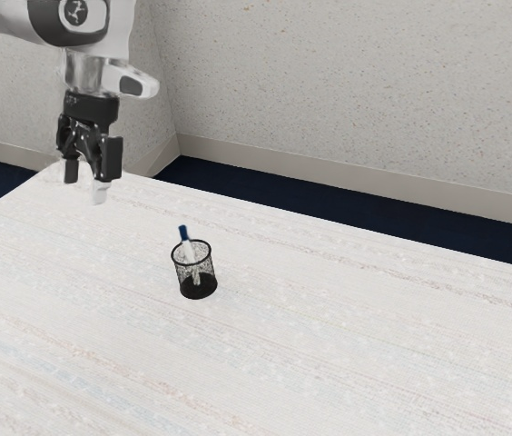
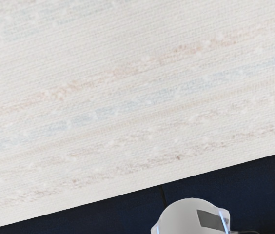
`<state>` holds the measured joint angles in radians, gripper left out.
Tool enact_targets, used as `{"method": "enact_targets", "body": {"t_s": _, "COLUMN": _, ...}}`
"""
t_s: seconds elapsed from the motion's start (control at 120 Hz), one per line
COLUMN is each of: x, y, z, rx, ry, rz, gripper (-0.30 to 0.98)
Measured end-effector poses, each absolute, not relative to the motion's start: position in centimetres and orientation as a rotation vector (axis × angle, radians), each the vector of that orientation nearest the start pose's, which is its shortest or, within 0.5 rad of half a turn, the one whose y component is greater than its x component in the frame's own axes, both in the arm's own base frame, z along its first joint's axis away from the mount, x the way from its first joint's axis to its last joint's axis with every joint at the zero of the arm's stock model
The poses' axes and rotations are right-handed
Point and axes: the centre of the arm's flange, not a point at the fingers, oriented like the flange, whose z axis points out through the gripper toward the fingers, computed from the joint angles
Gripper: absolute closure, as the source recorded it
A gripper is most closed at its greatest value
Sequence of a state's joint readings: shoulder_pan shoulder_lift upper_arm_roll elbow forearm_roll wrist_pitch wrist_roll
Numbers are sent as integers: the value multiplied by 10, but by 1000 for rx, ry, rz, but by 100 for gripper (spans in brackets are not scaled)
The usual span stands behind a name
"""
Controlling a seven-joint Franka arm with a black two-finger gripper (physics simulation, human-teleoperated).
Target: Take the marker out of the pen holder and place it to the left of the pen holder.
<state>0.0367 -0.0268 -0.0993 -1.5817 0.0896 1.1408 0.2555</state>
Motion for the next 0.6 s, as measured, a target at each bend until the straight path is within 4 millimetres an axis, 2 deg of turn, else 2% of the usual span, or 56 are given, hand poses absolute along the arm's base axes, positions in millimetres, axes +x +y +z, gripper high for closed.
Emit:
{"method": "enact_targets", "body": {"t_s": 0.092, "x": 510, "y": -39, "z": 611, "rx": -2984, "ry": 604, "rz": 447, "gripper": 0}}
{"method": "enact_targets", "body": {"t_s": 0.2, "x": 521, "y": -59, "z": 616, "rx": -2963, "ry": 757, "rz": 299, "gripper": 0}}
{"method": "enact_targets", "body": {"t_s": 0.233, "x": 523, "y": -64, "z": 625, "rx": -2945, "ry": 820, "rz": 242, "gripper": 0}}
{"method": "enact_targets", "body": {"t_s": 0.3, "x": 525, "y": -76, "z": 652, "rx": -2841, "ry": 1001, "rz": 135, "gripper": 1}}
{"method": "enact_targets", "body": {"t_s": 0.35, "x": 537, "y": -92, "z": 648, "rx": -2714, "ry": 1179, "rz": 138, "gripper": 1}}
{"method": "enact_targets", "body": {"t_s": 0.367, "x": 544, "y": -99, "z": 641, "rx": -2670, "ry": 1246, "rz": 150, "gripper": 1}}
{"method": "enact_targets", "body": {"t_s": 0.4, "x": 565, "y": -118, "z": 612, "rx": -2583, "ry": 1399, "rz": 187, "gripper": 0}}
{"method": "enact_targets", "body": {"t_s": 0.442, "x": 592, "y": -134, "z": 563, "rx": -2490, "ry": 1577, "rz": 241, "gripper": 1}}
{"method": "enact_targets", "body": {"t_s": 0.508, "x": 628, "y": -118, "z": 504, "rx": -2410, "ry": 1753, "rz": 273, "gripper": 1}}
{"method": "enact_targets", "body": {"t_s": 0.6, "x": 657, "y": -94, "z": 461, "rx": -2300, "ry": 1939, "rz": 236, "gripper": 0}}
